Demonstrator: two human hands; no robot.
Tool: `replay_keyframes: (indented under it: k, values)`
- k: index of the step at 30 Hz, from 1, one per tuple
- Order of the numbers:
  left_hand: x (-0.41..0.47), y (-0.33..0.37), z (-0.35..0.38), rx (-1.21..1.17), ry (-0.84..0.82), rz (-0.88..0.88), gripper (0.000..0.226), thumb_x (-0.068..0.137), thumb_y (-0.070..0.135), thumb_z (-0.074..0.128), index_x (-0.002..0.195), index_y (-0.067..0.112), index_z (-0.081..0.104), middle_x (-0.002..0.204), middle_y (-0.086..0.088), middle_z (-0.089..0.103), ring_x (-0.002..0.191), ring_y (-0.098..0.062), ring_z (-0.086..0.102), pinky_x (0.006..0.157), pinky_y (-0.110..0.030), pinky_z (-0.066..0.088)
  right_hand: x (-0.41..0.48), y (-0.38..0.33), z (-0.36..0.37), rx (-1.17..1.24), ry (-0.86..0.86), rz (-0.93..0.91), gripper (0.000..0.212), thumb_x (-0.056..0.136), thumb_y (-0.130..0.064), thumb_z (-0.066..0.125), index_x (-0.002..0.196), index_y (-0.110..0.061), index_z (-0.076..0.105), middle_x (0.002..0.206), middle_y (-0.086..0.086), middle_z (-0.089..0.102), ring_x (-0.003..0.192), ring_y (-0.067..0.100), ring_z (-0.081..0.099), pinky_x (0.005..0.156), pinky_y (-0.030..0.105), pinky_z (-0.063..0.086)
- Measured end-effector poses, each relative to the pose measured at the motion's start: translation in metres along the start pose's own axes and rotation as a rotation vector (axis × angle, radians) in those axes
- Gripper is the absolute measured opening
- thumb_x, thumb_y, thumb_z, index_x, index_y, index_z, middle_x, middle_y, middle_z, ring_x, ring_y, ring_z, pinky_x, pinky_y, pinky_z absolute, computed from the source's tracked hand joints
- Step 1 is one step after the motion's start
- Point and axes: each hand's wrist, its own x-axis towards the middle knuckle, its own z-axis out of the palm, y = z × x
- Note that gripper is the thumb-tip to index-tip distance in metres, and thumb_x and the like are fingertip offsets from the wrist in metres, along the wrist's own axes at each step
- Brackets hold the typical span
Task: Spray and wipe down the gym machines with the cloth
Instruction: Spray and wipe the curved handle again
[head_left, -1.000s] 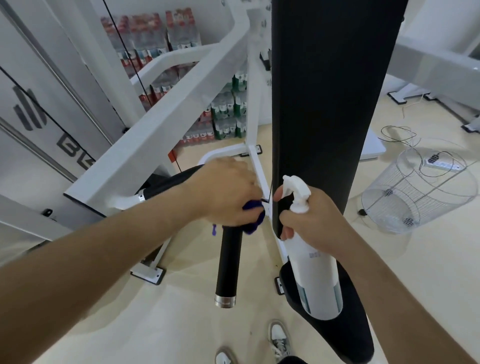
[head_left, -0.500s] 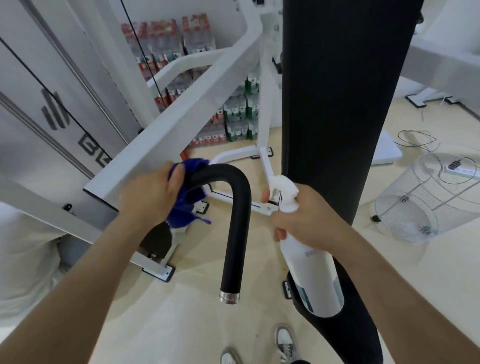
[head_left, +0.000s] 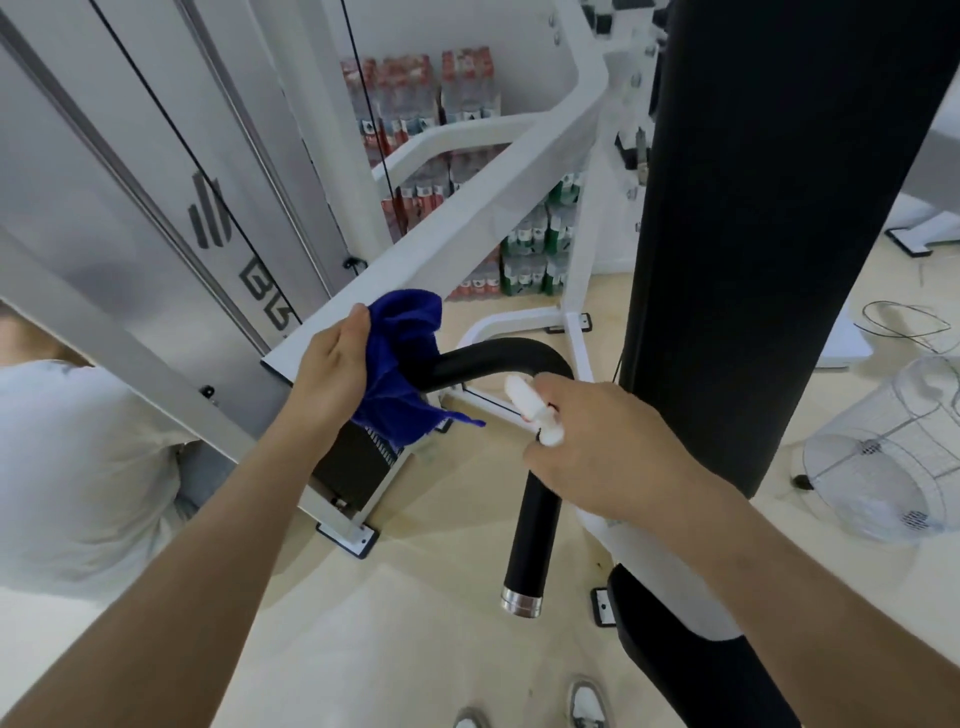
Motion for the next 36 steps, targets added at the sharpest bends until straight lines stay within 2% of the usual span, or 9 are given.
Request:
replay_keyframes:
  k: [5, 9, 14, 18, 21, 23, 27, 31, 36]
  values:
    - [0.006, -0.001, -0.014, -0.235, 0.049, -0.113, 0.034, 0.102, 0.051, 0.03, 0.095, 0.028, 0.055, 0.096, -0.005, 0.062, 0.087, -0.024, 0.061, 0.08, -0.037, 0.051, 0.012, -0.033, 0.007, -0.447, 0.042, -0.2, 0.022, 0.095, -0.03, 0.046, 0.114, -0.018, 0.05, 0.067, -0.007, 0.031, 0.064, 0.018, 0.042, 0.059, 0.031, 0.033]
    - [0.009, -0.004, -0.021, -0.396, 0.051, -0.149, 0.03, 0.1, 0.05, 0.039, 0.096, 0.026, 0.057, 0.097, -0.005, 0.063, 0.086, -0.023, 0.062, 0.081, -0.039, 0.051, 0.022, -0.049, 0.009, -0.533, 0.05, -0.259, 0.02, 0.094, -0.024, 0.048, 0.113, -0.018, 0.051, 0.078, -0.002, 0.048, 0.068, 0.022, 0.048, 0.054, 0.032, 0.031]
    - [0.01, -0.012, -0.037, -0.573, 0.1, -0.195, 0.027, 0.098, 0.05, 0.045, 0.097, 0.028, 0.059, 0.095, -0.002, 0.066, 0.093, -0.025, 0.064, 0.089, -0.045, 0.054, 0.027, -0.063, 0.022, -0.576, -0.008, -0.261, 0.029, 0.096, -0.024, 0.048, 0.124, -0.017, 0.049, 0.102, 0.003, 0.065, 0.082, 0.024, 0.058, 0.063, 0.034, 0.036]
    - [0.004, -0.011, -0.031, -0.183, -0.013, -0.053, 0.039, 0.101, 0.053, 0.027, 0.091, 0.027, 0.054, 0.091, -0.006, 0.063, 0.083, -0.026, 0.062, 0.076, -0.038, 0.052, 0.026, -0.057, 0.02, -0.585, 0.002, -0.169, 0.022, 0.094, -0.024, 0.048, 0.112, -0.017, 0.059, 0.093, 0.002, 0.062, 0.074, 0.022, 0.053, 0.062, 0.031, 0.037]
    - [0.003, -0.017, 0.0, 0.373, -0.18, 0.277, 0.047, 0.103, 0.047, 0.022, 0.099, 0.017, 0.058, 0.077, -0.007, 0.062, 0.072, -0.028, 0.058, 0.067, -0.036, 0.047, 0.022, -0.042, 0.009, -0.489, 0.046, -0.062, 0.016, 0.091, -0.028, 0.049, 0.105, -0.021, 0.052, 0.083, -0.002, 0.053, 0.074, 0.023, 0.055, 0.06, 0.031, 0.037]
    - [0.008, -0.016, 0.022, 0.648, -0.156, 0.443, 0.041, 0.103, 0.045, 0.022, 0.112, 0.02, 0.054, 0.078, -0.003, 0.063, 0.073, -0.027, 0.06, 0.066, -0.038, 0.05, 0.016, -0.029, 0.002, -0.425, 0.065, 0.015, 0.019, 0.089, -0.028, 0.052, 0.106, -0.023, 0.047, 0.085, -0.002, 0.054, 0.078, 0.024, 0.057, 0.064, 0.033, 0.04]
    - [0.021, 0.005, 0.056, 0.742, -0.228, 0.632, 0.051, 0.097, 0.056, 0.018, 0.118, 0.023, 0.051, 0.094, -0.002, 0.065, 0.081, -0.024, 0.062, 0.072, -0.042, 0.053, 0.005, -0.008, 0.001, -0.201, 0.102, 0.123, 0.026, 0.088, -0.028, 0.057, 0.113, -0.028, 0.048, 0.085, -0.007, 0.056, 0.075, 0.019, 0.056, 0.066, 0.033, 0.047]
    - [0.013, 0.025, 0.097, 0.832, -0.378, 0.896, 0.058, 0.089, 0.065, 0.017, 0.129, 0.035, 0.046, 0.108, 0.001, 0.058, 0.089, -0.023, 0.062, 0.065, -0.039, 0.051, -0.006, 0.007, 0.001, 0.143, 0.222, 0.209, 0.013, 0.086, -0.018, 0.061, 0.09, -0.024, 0.05, 0.075, -0.004, 0.06, 0.07, 0.021, 0.063, 0.07, 0.041, 0.057]
    - [0.013, 0.016, 0.094, 0.806, -0.278, 0.981, 0.049, 0.093, 0.06, 0.013, 0.127, 0.041, 0.044, 0.107, 0.003, 0.061, 0.085, -0.021, 0.062, 0.064, -0.037, 0.053, -0.021, 0.022, 0.003, 0.258, 0.246, 0.284, 0.012, 0.084, -0.016, 0.061, 0.09, -0.023, 0.054, 0.079, 0.002, 0.065, 0.071, 0.025, 0.068, 0.073, 0.048, 0.059]
